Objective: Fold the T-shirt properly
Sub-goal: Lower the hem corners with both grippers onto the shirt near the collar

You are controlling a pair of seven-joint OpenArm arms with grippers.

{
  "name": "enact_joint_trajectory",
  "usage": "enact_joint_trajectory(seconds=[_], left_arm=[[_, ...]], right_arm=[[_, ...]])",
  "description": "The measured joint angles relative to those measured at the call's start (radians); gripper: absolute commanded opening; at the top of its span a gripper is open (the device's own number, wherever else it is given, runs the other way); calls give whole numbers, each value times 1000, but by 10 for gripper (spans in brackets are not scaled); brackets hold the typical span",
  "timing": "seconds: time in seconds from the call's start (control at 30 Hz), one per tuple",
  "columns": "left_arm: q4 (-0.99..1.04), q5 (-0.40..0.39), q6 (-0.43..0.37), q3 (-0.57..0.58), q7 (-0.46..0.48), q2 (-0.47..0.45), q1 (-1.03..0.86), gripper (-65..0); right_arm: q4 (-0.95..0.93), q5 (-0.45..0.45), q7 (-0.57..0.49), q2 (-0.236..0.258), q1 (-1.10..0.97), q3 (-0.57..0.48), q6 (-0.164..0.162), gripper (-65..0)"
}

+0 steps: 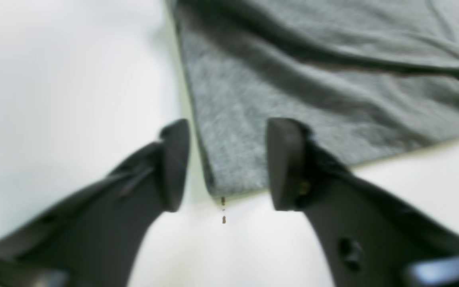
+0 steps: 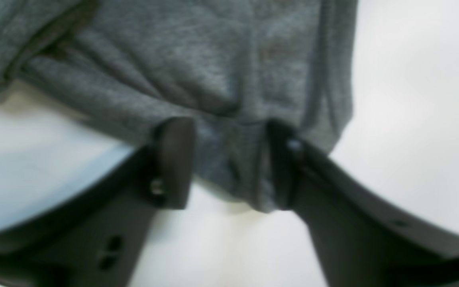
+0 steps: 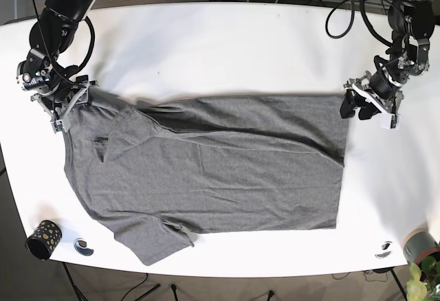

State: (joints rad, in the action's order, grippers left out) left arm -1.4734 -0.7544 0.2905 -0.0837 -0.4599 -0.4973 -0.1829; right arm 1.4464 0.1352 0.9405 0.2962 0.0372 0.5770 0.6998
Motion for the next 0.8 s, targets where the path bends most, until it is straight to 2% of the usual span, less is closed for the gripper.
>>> enact_joint_trajectory(seconds=[0.1,0.23,0.37,0.43,0.6,0.7,0.8], left_arm=[[1,7,2,-10,-14,29,-3,-296],[2,76,0,-2,-14,34,0,-294],[36,116,-1,10,-11,76,18,-293],[54,121,2,14,-3,95,27,-293],[111,113,9,13,16,90,50,-299],[112,111,10,11,26,90,47,-347],[112,110,8,11,20,89,48,-485]], right_arm=[[0,2,0,-5,1,-1,0,-257],[19,11,5,-5,2,0,0,-255],[32,106,3,-5,3,0,-2,-255],[32,135,3,-4,5,-2,-2,-255],[32,131,6,3,19,5,-3,-255],[25,134,3,2,39,3,-3,-255],[-22,142,-4,8,60,0,-3,-260]])
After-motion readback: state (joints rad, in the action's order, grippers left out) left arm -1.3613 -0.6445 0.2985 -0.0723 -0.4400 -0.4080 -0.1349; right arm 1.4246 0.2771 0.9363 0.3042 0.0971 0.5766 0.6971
